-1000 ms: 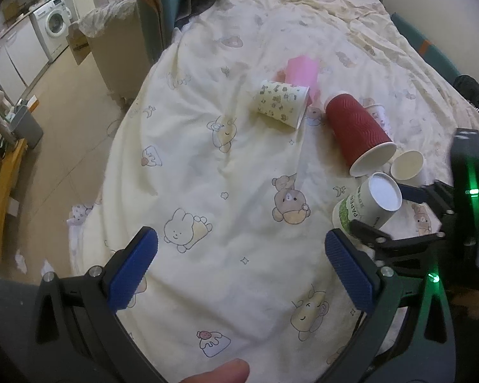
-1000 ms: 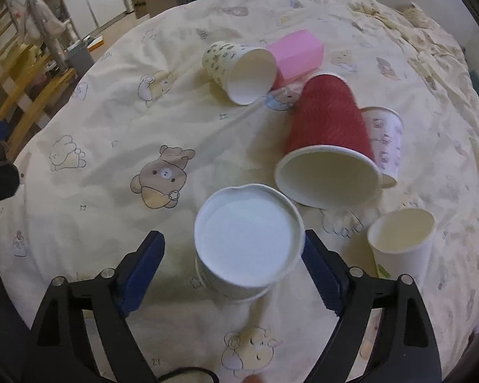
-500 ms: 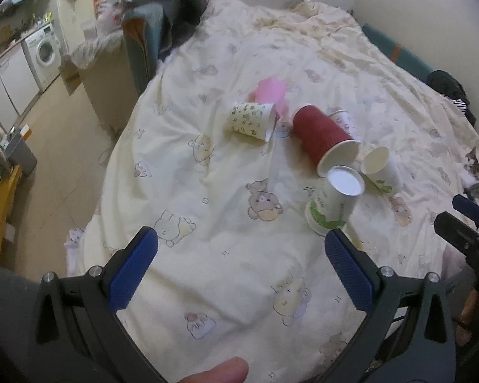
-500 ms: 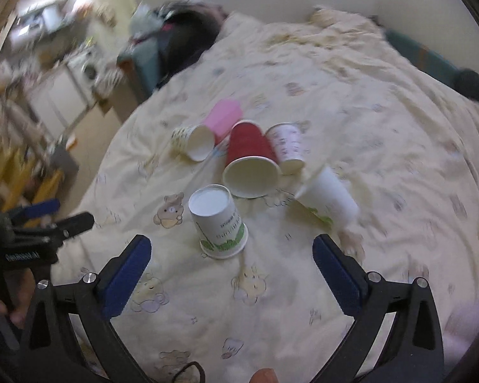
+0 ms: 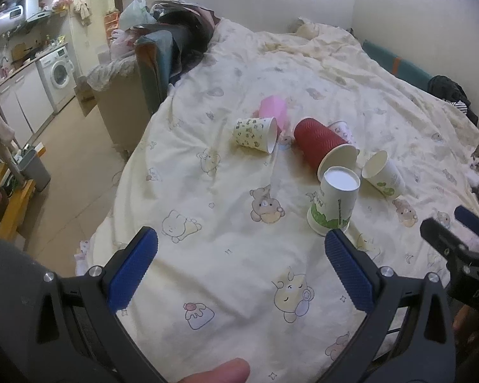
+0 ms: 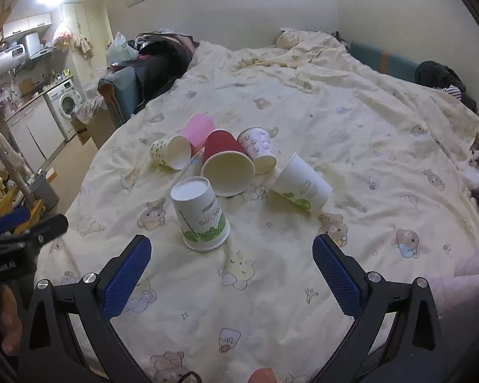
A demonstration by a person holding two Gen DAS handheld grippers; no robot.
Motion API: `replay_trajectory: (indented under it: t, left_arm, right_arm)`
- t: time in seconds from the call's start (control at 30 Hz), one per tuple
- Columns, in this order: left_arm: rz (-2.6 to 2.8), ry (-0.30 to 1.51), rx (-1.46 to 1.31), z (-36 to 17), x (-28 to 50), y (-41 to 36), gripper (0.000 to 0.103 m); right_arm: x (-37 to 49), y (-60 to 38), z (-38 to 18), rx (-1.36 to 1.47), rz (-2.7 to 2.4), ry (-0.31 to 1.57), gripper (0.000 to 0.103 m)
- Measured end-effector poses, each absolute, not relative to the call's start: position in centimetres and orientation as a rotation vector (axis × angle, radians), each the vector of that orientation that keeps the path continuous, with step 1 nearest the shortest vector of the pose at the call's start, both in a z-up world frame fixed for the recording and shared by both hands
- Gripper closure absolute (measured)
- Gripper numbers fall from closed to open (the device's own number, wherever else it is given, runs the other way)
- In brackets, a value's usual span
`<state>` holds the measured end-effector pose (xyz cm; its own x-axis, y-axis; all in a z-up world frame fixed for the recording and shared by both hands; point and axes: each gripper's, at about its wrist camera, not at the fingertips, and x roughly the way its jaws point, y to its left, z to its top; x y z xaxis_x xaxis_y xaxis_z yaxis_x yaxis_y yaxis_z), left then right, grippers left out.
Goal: Flip cup upside down
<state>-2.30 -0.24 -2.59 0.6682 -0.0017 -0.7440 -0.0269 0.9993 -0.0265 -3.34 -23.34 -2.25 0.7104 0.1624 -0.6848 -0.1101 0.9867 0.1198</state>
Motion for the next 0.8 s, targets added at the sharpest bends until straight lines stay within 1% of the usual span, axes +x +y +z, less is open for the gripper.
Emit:
replay_trajectory:
  t: [0.13,0.8]
  left_arm:
    - [0.01,0.832,-0.048,-2.55,-2.39,-0.31,0.0]
    - [0.006,0.822,-0.061,-2.22,-2.3,-0.02,0.0]
  right_arm:
    - [-3.32,-23.05,-2.08,0.065,0.149,0.74,0.0]
    - [-3.43,-23.03,-2.15,0.068,0.15,0.739,0.0]
